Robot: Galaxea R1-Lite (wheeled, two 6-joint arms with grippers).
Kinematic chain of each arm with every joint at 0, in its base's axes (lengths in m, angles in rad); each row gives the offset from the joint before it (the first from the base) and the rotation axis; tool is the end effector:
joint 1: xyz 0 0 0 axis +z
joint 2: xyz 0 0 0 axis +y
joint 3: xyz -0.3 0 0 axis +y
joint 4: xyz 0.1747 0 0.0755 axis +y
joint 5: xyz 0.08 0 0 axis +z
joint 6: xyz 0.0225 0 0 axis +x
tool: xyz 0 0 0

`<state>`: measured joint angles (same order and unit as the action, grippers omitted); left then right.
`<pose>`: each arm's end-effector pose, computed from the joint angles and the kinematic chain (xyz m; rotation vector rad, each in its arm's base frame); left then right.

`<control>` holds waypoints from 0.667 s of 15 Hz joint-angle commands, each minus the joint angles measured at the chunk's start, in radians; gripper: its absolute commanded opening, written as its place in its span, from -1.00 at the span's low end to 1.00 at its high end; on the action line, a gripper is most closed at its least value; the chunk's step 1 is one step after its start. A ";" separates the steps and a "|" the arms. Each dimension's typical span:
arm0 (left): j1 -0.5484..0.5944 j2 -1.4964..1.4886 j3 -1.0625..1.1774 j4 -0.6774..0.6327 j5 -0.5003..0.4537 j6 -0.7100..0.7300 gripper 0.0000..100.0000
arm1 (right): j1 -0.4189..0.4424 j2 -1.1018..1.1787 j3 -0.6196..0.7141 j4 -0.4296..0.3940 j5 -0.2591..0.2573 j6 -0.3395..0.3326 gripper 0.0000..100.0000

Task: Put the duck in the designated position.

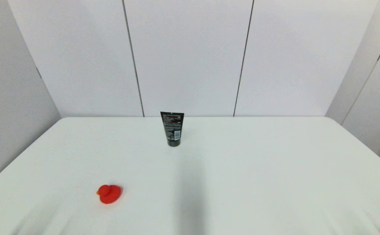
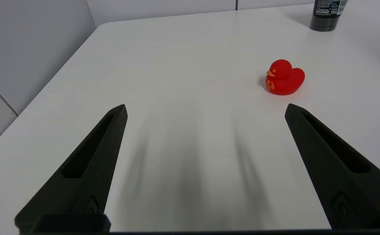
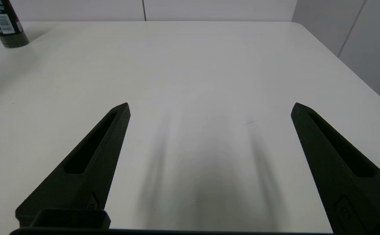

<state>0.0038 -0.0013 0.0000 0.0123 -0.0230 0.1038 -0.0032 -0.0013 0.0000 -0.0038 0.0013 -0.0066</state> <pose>-0.0229 -0.0006 0.0742 0.1036 0.0100 -0.0198 -0.0229 0.0001 0.0759 -0.0066 -0.0051 -0.0019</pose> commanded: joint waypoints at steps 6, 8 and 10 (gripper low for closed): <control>0.001 0.001 0.000 0.000 0.000 0.000 1.00 | 0.000 0.001 0.000 -0.001 0.000 0.000 1.00; 0.001 0.001 0.000 0.000 0.000 0.000 1.00 | 0.000 0.001 0.000 -0.001 0.000 -0.001 1.00; 0.001 0.001 0.000 0.000 0.000 0.000 1.00 | 0.000 0.001 0.000 -0.001 0.000 -0.001 1.00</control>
<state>0.0038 -0.0013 0.0000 0.0123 -0.0226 0.1038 -0.0032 -0.0013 0.0000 -0.0043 0.0013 -0.0066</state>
